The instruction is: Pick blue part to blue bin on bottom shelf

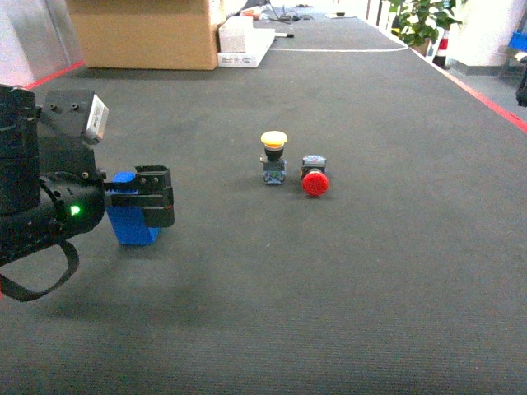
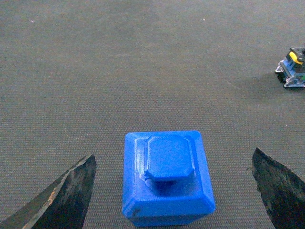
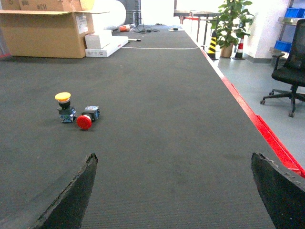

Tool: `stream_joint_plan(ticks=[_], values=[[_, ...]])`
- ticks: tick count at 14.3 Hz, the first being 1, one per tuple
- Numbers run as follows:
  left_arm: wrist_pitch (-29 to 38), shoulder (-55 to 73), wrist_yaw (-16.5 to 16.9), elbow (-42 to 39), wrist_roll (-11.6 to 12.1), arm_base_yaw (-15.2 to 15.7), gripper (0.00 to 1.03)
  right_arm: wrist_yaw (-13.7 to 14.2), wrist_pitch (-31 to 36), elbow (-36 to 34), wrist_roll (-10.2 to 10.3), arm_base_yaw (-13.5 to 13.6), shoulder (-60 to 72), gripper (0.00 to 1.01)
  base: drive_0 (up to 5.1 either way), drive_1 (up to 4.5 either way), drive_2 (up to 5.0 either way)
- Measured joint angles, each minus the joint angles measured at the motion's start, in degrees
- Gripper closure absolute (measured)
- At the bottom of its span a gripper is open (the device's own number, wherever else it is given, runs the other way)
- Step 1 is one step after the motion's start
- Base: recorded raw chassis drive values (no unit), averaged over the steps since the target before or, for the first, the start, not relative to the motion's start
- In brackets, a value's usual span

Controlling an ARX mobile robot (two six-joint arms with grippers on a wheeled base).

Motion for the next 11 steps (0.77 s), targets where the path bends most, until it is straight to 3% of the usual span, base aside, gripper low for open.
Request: stream_joint_plan(ticks=[2, 6, 7, 11], values=[[-0.81, 2.16, 0.48, 1.88, 0.11, 0.0, 0.06, 0.0, 0.02, 0.0, 0.0, 0.0, 0.0, 0.03, 0.0, 0.0, 0.0], [0.09, 6.86, 0.26, 5.51, 0.52, 1.75, 0.52, 0.0, 0.0, 0.0, 0.0, 0.0, 0.0, 0.03, 0.0, 0.0, 0.0], [0.04, 7.04, 0.87, 6.01, 0.63, 1.88, 0.57, 0.0, 0.02, 0.0, 0.0, 0.0, 0.0, 0.03, 0.0, 0.0, 0.0], [2.45, 5.9, 1.7, 3.61, 2.16, 1.46, 0.58, 0.0, 0.02, 0.0, 0.0, 0.0, 0.0, 0.03, 0.0, 0.0, 0.0]])
